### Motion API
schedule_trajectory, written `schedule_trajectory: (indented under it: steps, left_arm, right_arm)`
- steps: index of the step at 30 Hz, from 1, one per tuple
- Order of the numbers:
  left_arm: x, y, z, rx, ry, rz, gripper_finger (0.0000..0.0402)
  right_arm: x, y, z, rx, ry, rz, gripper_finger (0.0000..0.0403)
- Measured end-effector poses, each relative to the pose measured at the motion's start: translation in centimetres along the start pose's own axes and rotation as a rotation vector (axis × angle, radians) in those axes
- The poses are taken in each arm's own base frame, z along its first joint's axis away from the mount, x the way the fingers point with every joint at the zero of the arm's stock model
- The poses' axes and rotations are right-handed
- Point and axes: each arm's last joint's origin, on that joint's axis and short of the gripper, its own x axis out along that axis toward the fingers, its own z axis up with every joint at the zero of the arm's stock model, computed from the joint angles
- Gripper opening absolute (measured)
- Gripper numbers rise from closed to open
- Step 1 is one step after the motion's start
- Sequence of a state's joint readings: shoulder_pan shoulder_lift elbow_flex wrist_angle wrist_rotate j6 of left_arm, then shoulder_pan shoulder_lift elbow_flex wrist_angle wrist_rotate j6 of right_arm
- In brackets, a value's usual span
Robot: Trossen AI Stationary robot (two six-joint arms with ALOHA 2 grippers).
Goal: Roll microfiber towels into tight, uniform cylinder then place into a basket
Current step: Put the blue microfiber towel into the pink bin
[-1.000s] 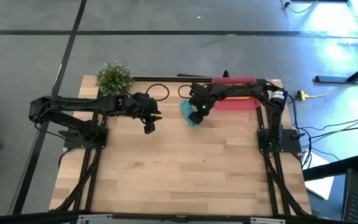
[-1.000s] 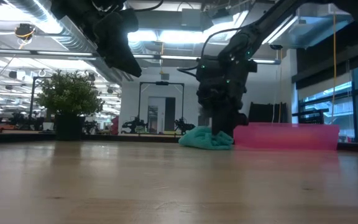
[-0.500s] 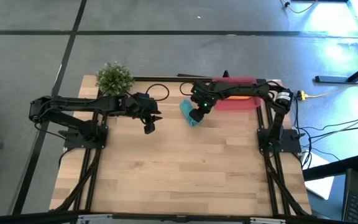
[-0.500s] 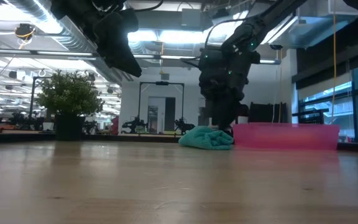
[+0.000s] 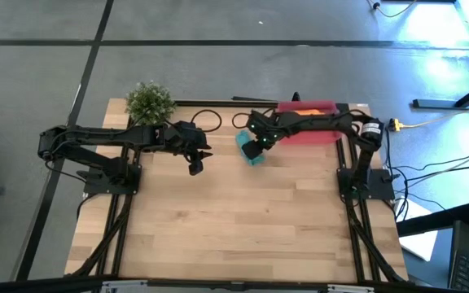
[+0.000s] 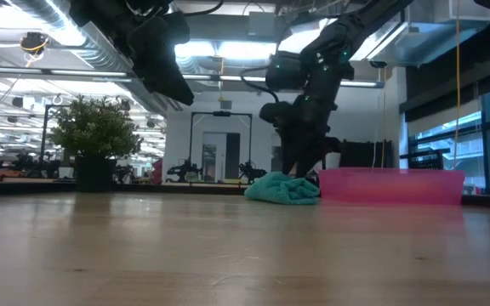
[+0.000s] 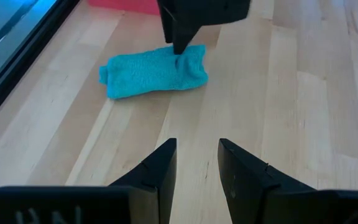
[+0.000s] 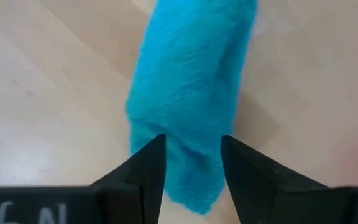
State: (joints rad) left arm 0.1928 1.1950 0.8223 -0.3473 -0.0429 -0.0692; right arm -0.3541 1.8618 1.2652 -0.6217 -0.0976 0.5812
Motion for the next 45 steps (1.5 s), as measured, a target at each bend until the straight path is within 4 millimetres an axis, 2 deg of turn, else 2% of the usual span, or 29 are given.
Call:
schedule_trajectory:
  steps: [5,9,19,24,28,33,35,39,45]
  left_arm:
    - [0.0,0.0,0.0,0.000,0.000,0.000,0.0109]
    - [0.0,0.0,0.0,0.000,0.000,0.000,0.0109]
    - [0.0,0.0,0.0,0.000,0.000,0.000,0.0109]
    - [0.0,0.0,0.0,0.000,0.000,0.000,0.0109]
    - [0.0,0.0,0.0,0.000,0.000,0.000,0.0109]
    - [0.0,0.0,0.0,0.000,0.000,0.000,0.0109]
    - [0.0,0.0,0.0,0.000,0.000,0.000,0.0109]
    - [0.0,0.0,0.0,0.000,0.000,0.000,0.0109]
    - [0.0,0.0,0.0,0.000,0.000,0.000,0.0109]
  right_arm:
    - [0.0,0.8,-0.3,-0.003,-0.003,0.012,0.0155]
    - [-0.8,1.4,0.3,-0.005,-0.019,0.023,0.0155]
    - [-4.9,3.5,2.5,0.000,-0.127,-0.069,0.0163]
    - [-4.9,3.8,2.3,-0.034,-0.139,-0.087,0.0220]
    - [-4.3,3.5,1.9,-0.036,-0.122,-0.098,0.0296]
    - [-3.1,3.4,2.0,-0.068,-0.186,-0.055,0.0384]
    - [-2.7,3.4,2.0,-0.085,-0.208,-0.034,0.0394]
    - [-2.0,3.1,1.6,-0.059,-0.200,-0.032,0.0384]
    - [-1.9,2.9,1.3,-0.054,-0.180,-0.045,0.0395]
